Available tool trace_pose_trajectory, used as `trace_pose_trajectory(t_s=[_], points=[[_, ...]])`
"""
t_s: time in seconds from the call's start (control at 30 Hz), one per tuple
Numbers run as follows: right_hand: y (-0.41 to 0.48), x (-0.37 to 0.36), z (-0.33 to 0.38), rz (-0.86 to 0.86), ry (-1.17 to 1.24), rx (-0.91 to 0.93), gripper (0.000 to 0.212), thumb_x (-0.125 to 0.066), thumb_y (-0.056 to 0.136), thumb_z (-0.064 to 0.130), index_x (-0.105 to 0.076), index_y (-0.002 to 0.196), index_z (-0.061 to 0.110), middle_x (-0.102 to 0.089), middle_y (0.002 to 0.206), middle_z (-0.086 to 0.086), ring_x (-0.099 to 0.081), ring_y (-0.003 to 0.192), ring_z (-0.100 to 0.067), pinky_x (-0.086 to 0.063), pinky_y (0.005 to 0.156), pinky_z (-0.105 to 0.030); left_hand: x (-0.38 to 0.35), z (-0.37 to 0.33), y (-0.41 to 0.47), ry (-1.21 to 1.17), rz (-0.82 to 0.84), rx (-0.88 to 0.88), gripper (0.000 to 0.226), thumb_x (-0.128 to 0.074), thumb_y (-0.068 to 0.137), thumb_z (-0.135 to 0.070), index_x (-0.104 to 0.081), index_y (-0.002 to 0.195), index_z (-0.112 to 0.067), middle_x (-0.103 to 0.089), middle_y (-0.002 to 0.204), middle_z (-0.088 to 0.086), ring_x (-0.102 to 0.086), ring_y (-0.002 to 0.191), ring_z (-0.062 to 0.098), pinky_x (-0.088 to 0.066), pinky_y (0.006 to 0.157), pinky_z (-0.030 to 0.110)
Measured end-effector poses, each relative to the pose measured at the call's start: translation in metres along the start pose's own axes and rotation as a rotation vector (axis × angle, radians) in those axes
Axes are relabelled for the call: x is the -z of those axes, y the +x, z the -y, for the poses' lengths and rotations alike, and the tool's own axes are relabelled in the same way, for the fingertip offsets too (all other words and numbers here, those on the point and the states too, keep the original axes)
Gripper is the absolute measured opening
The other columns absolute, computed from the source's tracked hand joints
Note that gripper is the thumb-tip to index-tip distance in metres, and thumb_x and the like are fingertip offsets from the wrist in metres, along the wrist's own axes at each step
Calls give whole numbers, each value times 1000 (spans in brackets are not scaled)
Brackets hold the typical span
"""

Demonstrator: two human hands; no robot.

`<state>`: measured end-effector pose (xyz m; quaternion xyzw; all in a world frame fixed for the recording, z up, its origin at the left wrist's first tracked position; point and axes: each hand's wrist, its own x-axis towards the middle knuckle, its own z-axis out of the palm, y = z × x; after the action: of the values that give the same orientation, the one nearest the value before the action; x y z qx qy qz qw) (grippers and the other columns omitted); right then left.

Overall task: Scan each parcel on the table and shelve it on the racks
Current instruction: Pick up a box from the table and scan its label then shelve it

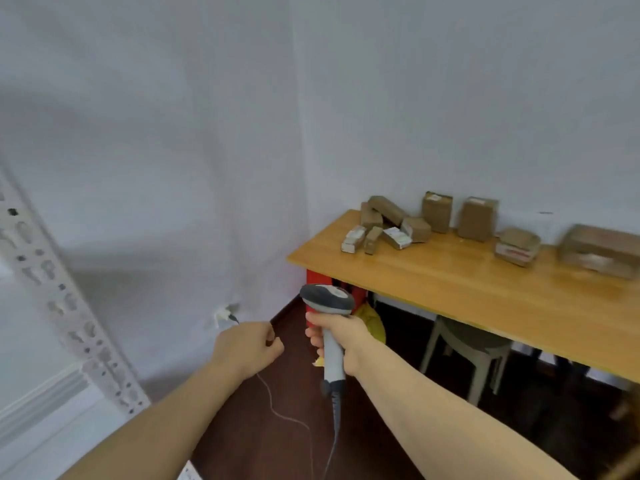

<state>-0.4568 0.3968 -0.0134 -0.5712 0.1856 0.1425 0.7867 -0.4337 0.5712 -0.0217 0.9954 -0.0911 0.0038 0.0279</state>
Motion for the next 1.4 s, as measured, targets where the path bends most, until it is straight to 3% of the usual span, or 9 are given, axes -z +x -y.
trace_pose_trajectory(t_s=[0.1,0.37,0.63,0.73,0.87,1.0,1.1,1.2,1.4], points=[[12,67,21,-144,91,24,14,-77,81,15,-68,87,5,-66,61,-6,-56,51,-13,-44,53,-26,-16,-60,50,-33,-1,-137,27,-45,89,-43,-64,100,-27,-68,103,-3,-60,95,15,-46,77,29],[72,237,98,-429,309,42,12,-69,88,12,-62,81,6,-62,56,-5,-54,45,-12,-44,50,-25,-58,-227,205,-107,110,-411,31,-38,96,-29,-66,96,-14,-69,90,0,-64,82,20,-48,68,32],[117,384,155,-631,516,20,13,-71,87,15,-64,89,4,-64,66,-10,-56,53,-16,-47,54,-28,-75,-392,335,-69,317,-574,26,-38,103,-23,-55,121,-15,-68,106,1,-65,90,20,-54,77,34],[133,440,168,-671,575,12,13,-71,87,15,-65,87,4,-63,64,-10,-55,53,-17,-46,56,-30,-89,-450,366,-55,346,-626,28,-34,105,-22,-55,120,-13,-67,106,3,-63,86,20,-53,76,32],[167,512,193,-705,596,-3,15,-71,87,16,-64,81,4,-63,66,-9,-55,55,-17,-47,57,-29,-98,-510,402,-14,321,-599,39,-34,104,-35,-62,96,-10,-69,93,4,-64,81,20,-52,75,35],[203,570,224,-654,600,-28,17,-73,85,18,-64,86,4,-64,68,-10,-56,55,-17,-48,58,-30,-98,-557,444,13,281,-538,42,-37,102,-43,-57,80,-13,-65,83,8,-63,79,24,-48,68,34],[227,599,244,-627,574,-57,18,-73,85,19,-64,84,4,-64,65,-8,-56,56,-16,-47,58,-29,-93,-581,472,-21,268,-473,39,-39,101,-46,-62,106,-15,-66,104,4,-62,95,21,-50,75,33],[254,614,262,-575,560,-75,17,-72,86,20,-64,84,5,-63,64,-7,-55,57,-15,-46,57,-28,-94,-595,500,-75,274,-365,49,-43,98,-50,-51,132,-16,-57,128,4,-56,113,22,-50,88,34],[307,637,294,-516,617,-95,17,-73,84,20,-64,83,6,-64,65,-7,-56,54,-14,-48,55,-27,-98,-632,569,-196,213,-214,77,-58,89,-54,-30,147,-11,-37,144,14,-41,131,31,-43,100,43]])
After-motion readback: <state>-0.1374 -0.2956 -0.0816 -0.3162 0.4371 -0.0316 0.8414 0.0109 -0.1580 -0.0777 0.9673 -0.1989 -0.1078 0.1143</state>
